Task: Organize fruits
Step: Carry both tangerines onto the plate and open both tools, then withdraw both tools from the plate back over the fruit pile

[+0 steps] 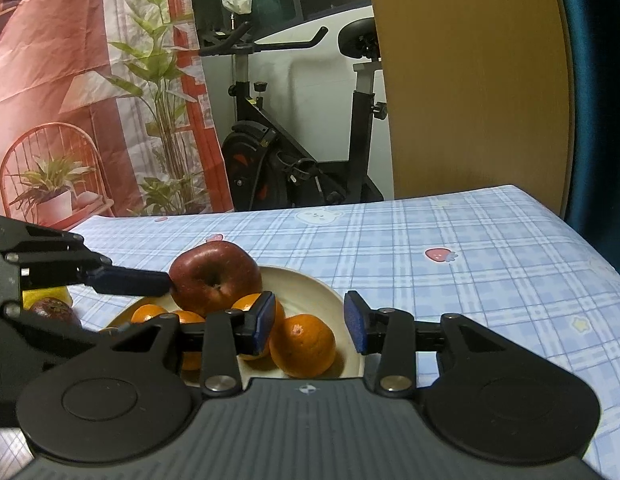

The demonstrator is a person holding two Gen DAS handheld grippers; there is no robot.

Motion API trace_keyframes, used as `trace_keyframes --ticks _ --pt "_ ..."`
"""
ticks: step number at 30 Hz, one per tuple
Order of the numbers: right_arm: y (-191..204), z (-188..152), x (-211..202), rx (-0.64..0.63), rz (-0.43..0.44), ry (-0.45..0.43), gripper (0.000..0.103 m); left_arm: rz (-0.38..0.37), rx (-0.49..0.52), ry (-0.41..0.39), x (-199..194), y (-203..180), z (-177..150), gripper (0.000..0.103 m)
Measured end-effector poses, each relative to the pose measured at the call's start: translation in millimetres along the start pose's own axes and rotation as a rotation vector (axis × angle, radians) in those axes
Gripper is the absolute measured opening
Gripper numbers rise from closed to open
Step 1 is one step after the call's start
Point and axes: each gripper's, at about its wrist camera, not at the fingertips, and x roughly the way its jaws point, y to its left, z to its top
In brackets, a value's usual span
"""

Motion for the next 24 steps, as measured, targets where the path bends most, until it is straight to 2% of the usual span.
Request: trace_keyframes --ticks 5,12,19,24 --pt "-1 -1 -2 0.006 -0.011 -0.009 0.041 0.002 -0.036 -0.004 -3 5 2 0.047" --pt "0 -9 -22 0.025 -0.035 -0.074 0.041 0.001 -0.123 -0.031 -15 13 0 0.049" --pt "6 -14 -30 0.018 -0.043 -0.084 0.041 -0.024 -0.288 -0.064 -46 38 -12 0.054" --pt "11 -17 -38 0.042 -0.032 -0.079 0.041 -0.024 -0.440 -0.066 -71 77 -33 0.054"
